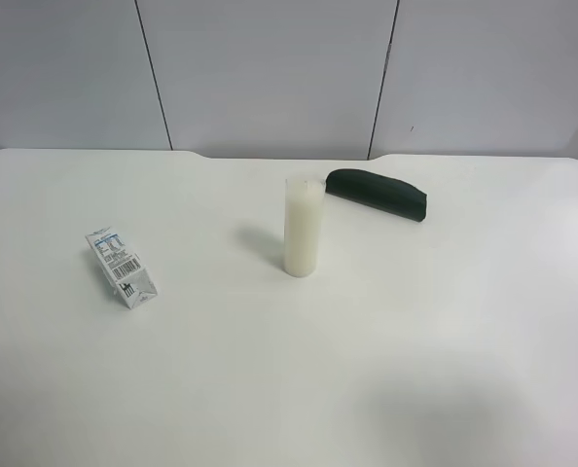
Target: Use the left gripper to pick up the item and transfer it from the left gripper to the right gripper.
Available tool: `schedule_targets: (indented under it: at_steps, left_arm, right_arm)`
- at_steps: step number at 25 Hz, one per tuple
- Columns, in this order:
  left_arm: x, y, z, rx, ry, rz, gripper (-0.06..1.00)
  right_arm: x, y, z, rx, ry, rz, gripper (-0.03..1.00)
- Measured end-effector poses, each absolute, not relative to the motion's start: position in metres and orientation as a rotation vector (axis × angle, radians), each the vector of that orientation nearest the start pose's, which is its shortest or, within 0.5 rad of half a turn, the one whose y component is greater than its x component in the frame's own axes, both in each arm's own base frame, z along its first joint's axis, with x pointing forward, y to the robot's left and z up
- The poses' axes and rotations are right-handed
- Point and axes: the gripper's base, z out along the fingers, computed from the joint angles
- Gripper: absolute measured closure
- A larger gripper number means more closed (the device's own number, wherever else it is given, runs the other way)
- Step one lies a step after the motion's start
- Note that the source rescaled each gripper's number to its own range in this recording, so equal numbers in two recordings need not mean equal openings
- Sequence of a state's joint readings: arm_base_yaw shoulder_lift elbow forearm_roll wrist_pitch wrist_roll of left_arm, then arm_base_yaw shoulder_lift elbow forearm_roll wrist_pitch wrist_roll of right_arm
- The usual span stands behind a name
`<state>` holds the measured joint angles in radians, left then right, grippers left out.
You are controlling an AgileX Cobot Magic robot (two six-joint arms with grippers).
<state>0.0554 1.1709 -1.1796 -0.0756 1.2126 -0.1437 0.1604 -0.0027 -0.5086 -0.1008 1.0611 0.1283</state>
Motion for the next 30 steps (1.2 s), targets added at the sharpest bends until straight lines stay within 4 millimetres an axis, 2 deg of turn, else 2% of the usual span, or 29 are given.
schedule_targets:
  at_steps: [6, 11, 20, 30]
  left_arm:
    - [0.244, 0.002, 0.332, -0.341, 2.802, -0.214, -0.05]
    - [0.259, -0.004, 0.313, -0.403, 2.872, -0.257, -0.05]
    - [0.283, -0.053, 0.283, -0.382, 2.92, -0.257, -0.05]
    - [0.306, -0.09, 0.239, -0.414, 2.967, -0.26, -0.05]
  right_arm:
    - [-0.005, -0.009, 0.28, -0.027, 2.03, 0.062, -0.03]
    - [-0.005, -0.008, 0.28, -0.028, 2.031, 0.081, -0.03]
    - [-0.005, -0.007, 0.28, -0.029, 2.032, 0.092, -0.03]
    - [-0.005, -0.007, 0.28, -0.029, 2.032, 0.092, -0.03]
